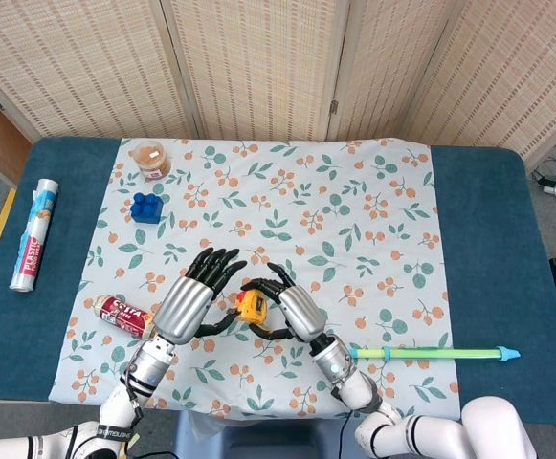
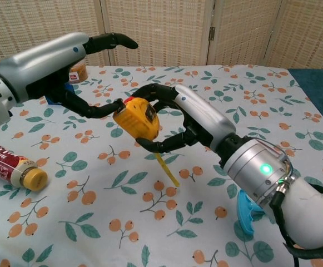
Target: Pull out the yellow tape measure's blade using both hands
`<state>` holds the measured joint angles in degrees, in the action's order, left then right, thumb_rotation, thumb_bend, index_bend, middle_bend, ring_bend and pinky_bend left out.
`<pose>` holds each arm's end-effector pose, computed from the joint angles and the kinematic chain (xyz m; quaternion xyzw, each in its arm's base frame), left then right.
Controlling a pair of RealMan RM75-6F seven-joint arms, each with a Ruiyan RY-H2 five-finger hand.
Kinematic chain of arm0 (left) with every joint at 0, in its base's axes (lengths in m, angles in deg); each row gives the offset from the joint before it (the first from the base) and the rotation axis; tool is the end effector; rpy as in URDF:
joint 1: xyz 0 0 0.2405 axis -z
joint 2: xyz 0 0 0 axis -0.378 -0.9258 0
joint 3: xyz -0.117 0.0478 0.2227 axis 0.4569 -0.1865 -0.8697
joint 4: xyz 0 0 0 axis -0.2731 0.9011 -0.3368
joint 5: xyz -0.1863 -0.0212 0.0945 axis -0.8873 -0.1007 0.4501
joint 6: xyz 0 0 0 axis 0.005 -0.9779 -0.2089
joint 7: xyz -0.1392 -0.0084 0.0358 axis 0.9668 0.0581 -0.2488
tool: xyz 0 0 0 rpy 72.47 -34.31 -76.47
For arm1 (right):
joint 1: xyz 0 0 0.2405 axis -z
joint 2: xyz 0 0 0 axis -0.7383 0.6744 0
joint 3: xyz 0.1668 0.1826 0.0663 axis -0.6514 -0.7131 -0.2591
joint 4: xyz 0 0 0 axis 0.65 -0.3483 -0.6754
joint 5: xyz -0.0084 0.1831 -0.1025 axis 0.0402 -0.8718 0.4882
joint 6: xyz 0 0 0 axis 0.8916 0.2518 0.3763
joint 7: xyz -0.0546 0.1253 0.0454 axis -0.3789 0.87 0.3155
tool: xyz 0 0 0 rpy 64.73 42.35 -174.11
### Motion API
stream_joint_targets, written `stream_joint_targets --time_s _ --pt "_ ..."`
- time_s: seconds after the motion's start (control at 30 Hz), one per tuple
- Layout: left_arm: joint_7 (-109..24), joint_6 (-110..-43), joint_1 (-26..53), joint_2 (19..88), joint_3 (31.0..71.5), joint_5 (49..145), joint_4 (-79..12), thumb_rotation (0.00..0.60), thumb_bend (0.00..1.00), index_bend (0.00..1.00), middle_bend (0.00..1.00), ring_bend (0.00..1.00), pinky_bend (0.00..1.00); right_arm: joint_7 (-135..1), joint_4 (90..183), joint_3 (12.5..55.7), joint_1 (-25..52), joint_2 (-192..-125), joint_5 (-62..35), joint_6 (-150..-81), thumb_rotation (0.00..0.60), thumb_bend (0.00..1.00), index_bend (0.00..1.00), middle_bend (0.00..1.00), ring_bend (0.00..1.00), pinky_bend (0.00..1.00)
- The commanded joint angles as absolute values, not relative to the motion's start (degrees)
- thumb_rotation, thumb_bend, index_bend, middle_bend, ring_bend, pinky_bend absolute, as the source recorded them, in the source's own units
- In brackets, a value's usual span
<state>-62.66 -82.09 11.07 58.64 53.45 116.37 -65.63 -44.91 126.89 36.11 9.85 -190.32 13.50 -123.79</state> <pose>-0.0856 0.2684 0.0178 -0.6905 -0.3532 -0.5269 0.3477 -0.0870 -0.2806 -0.1034 0.5905 -0.4921 0.6146 0.1776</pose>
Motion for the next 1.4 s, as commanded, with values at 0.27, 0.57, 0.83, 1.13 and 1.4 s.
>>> stream_joint_targets --time_s 0.27,0.57,0.83,1.13,1.4 --pt "-61.67 -82.56 11.03 58.65 52.97 116.59 -64.73 0.6 0.57 0.41 0.09 0.07 0.0 -45.1 126.81 35.64 9.7 -190.52 13.19 -123.67 0.6 0.35 0.57 0.47 0.33 0.02" --pt "-61.11 -82.52 11.21 58.77 52.59 116.69 -63.95 0.6 0.6 0.51 0.13 0.09 0.0 -45.05 126.68 35.09 9.58 -190.55 12.82 -123.65 0.6 0.35 0.57 0.47 0.34 0.02" --pt "-58.58 -84.4 10.68 59.57 52.56 117.99 -61.83 0.6 0.6 0.58 0.17 0.12 0.0 -46.06 126.99 34.53 9.58 -189.73 12.12 -123.27 0.6 0.35 0.57 0.47 0.34 0.02" --pt "-49.91 -90.34 8.61 60.55 52.31 122.66 -54.66 0.6 0.6 0.57 0.22 0.18 0.0 -50.1 130.55 34.86 10.68 -185.19 10.92 -122.2 0.6 0.35 0.57 0.47 0.33 0.02" --pt "-41.92 -94.77 7.07 60.69 52.52 125.09 -46.13 0.6 0.6 0.54 0.25 0.2 0.0 -53.54 136.41 35.56 12.8 -177.66 8.06 -119.79 0.6 0.35 0.57 0.47 0.33 0.02"
